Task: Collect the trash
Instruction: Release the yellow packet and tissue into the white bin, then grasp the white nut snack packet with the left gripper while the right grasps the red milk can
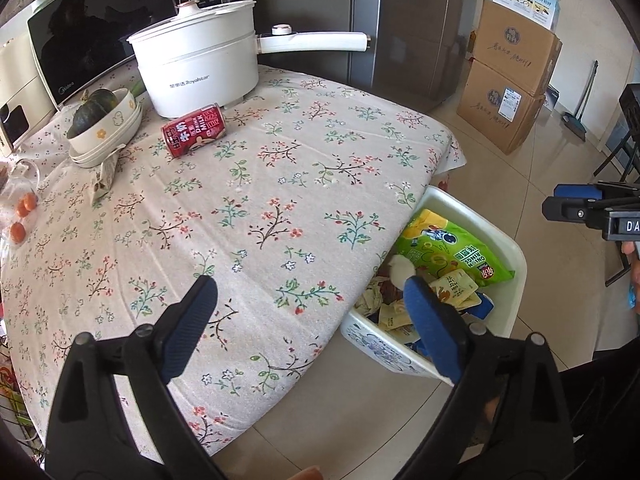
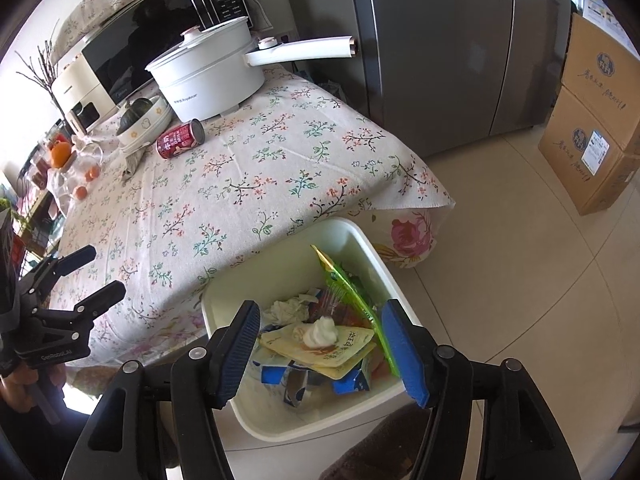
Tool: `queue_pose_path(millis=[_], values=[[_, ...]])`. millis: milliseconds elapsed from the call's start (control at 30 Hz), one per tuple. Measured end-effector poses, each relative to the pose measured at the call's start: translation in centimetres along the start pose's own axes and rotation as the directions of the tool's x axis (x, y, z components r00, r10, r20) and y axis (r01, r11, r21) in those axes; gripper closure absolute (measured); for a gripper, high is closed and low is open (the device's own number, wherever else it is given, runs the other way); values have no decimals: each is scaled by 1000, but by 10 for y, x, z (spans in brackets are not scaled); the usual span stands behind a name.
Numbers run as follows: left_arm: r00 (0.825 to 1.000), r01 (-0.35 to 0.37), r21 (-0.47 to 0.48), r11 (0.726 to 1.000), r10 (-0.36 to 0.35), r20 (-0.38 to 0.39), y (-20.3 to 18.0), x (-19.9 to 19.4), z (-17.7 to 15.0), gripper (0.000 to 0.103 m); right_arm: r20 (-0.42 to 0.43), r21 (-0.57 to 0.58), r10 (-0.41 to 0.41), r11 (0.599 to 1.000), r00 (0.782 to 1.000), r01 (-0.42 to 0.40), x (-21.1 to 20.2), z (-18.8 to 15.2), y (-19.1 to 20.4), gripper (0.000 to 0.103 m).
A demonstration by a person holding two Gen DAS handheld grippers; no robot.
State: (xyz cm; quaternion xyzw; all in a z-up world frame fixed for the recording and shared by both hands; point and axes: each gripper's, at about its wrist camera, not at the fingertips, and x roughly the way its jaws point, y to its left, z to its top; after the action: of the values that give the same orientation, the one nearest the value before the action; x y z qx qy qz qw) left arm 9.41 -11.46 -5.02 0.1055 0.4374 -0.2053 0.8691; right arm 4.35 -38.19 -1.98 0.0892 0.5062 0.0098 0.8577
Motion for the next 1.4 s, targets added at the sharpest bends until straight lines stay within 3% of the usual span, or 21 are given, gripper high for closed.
queue_pose_path(millis=[433,733,933,1167,1400], values=[[999,-43,-123,992,43,0,53,-9,1,8,20,-3,2,1000,1000,-2,3,21,25,26],[988,-156,-187,970,157,-10,114,-9,-4,8,61,-86,-33,996,998,38,20,44,71,15],[989,-144,-245,959,147,-9,167,12,2,8,49,-146,7,989,999,0,61,69,111,2],[975,-213,-255,943,221,3,224,51,17,8,88,-256,-11,966,996,33,118,103,173,0],[979,-202,-229,952,206,-10,264,95,43,8,116,-223,51,974,992,-24,181,144,214,0]])
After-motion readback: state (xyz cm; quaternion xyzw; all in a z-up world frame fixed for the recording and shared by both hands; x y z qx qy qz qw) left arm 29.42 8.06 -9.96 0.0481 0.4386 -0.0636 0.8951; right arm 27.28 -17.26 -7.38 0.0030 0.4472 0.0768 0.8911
